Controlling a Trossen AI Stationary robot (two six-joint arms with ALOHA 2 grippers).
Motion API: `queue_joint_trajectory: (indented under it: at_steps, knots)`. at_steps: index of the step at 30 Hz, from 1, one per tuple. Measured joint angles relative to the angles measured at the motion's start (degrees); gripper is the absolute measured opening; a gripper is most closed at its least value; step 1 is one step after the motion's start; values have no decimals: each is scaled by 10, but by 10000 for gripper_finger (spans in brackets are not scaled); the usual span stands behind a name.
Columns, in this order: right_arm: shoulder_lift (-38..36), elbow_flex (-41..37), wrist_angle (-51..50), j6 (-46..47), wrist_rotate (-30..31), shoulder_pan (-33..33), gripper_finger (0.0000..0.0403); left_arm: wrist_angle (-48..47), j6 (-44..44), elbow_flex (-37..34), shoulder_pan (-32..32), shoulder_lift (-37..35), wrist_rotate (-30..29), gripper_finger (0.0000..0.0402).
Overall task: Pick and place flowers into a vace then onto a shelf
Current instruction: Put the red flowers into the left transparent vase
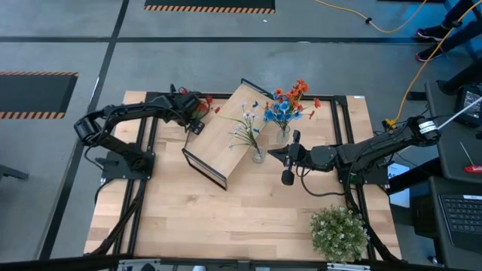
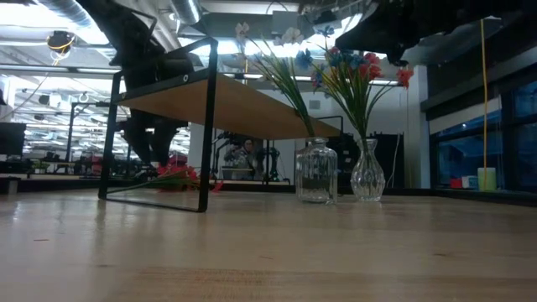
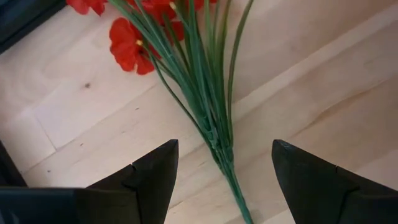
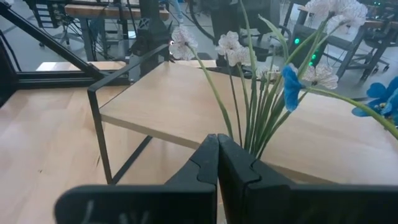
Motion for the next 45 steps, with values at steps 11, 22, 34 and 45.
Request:
queue_joint_trajectory:
  at_steps: [11,22,34,45]
  knots:
    - [21,0,-6,15,0,0,5,36,0,0,1,66,14,251]
    - [27,0,-3,6,0,0,5,39,6,0,20,93,-2,251]
    - [27,0,4,0,0,0,5,46,18,0,31,93,22,191]
    - [27,0,4,0,0,0,5,51,27,0,31,93,36,180]
